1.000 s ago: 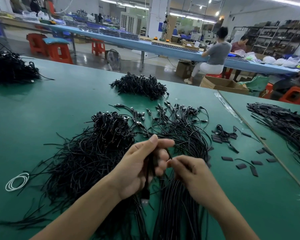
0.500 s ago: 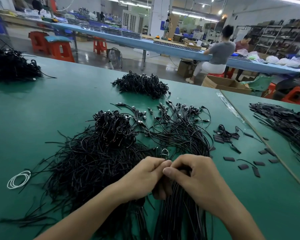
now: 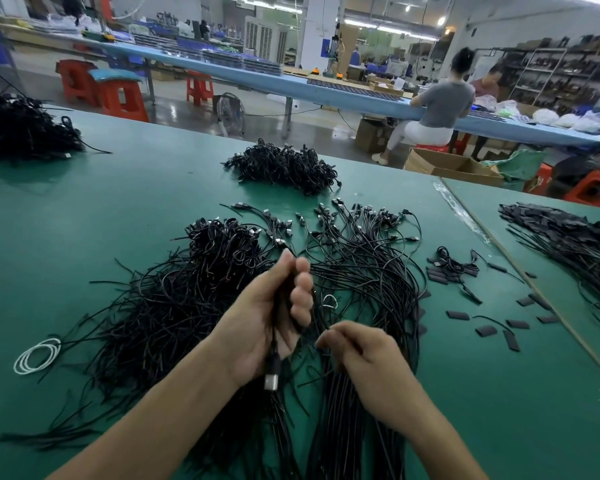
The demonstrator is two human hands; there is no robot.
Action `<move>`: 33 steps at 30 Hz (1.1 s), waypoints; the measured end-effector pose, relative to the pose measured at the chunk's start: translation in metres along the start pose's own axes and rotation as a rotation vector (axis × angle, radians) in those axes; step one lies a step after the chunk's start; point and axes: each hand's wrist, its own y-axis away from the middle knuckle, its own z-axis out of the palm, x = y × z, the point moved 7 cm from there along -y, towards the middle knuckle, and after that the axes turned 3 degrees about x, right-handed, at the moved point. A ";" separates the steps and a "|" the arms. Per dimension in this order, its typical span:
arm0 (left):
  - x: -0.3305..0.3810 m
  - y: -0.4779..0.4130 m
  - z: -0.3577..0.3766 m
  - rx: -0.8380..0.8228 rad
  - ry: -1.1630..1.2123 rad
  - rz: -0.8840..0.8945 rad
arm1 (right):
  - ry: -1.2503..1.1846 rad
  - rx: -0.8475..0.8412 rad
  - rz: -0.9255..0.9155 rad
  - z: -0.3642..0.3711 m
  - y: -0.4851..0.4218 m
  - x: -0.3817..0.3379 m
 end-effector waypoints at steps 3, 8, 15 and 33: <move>0.008 -0.004 -0.016 0.181 -0.341 0.273 | 0.112 -0.154 -0.025 0.015 0.007 -0.004; -0.004 -0.001 -0.022 0.202 -1.144 0.375 | 0.330 -0.179 -0.155 0.014 0.009 -0.025; -0.032 0.007 -0.017 0.042 -1.278 -0.026 | 0.203 0.069 -0.252 -0.021 0.011 -0.037; -0.042 0.012 -0.043 0.211 -0.915 -0.249 | 0.126 0.082 -0.249 -0.013 0.011 -0.033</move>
